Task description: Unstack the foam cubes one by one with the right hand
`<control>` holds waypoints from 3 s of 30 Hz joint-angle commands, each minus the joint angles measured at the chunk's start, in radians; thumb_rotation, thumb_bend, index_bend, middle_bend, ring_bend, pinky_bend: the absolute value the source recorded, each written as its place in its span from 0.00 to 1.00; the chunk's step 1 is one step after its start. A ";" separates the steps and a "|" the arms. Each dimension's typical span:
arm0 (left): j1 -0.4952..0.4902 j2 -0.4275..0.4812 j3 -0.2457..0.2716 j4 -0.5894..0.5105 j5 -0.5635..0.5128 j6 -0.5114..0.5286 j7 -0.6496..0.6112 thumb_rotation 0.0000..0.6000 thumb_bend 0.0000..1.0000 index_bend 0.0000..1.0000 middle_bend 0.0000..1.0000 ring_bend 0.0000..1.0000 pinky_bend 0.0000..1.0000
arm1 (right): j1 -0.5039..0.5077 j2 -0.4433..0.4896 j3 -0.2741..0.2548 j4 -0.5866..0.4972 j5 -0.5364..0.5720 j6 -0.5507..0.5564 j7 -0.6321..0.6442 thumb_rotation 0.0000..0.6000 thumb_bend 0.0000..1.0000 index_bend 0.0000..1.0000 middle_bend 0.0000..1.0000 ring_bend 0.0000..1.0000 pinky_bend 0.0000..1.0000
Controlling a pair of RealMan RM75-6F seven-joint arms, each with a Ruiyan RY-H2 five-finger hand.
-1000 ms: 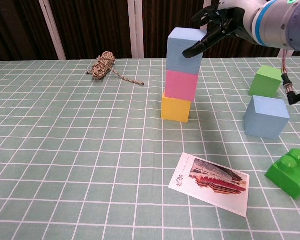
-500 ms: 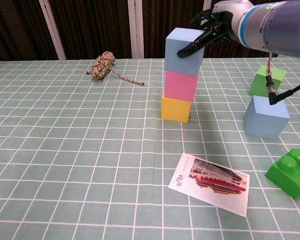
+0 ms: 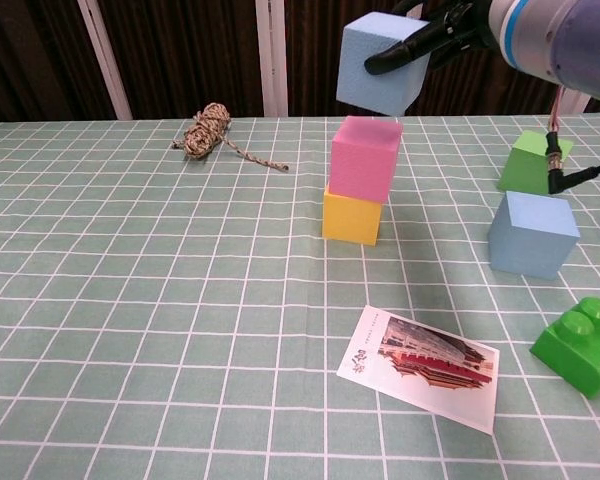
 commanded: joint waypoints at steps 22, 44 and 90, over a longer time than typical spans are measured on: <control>-0.004 0.002 0.017 -0.010 0.020 -0.017 0.009 1.00 0.17 0.22 0.00 0.00 0.00 | -0.403 0.125 -0.386 -0.160 -0.553 0.104 0.245 1.00 0.16 0.25 0.41 0.56 0.25; -0.007 0.010 0.011 -0.009 0.007 -0.025 -0.006 1.00 0.17 0.22 0.00 0.00 0.00 | -0.410 -0.165 -0.434 0.057 -0.608 0.009 0.103 1.00 0.16 0.25 0.41 0.56 0.25; 0.000 0.019 0.010 -0.036 -0.023 -0.030 0.013 1.00 0.17 0.21 0.00 0.00 0.00 | -0.263 0.052 -0.089 -0.120 -0.221 -0.123 0.003 1.00 0.04 0.12 0.14 0.10 0.02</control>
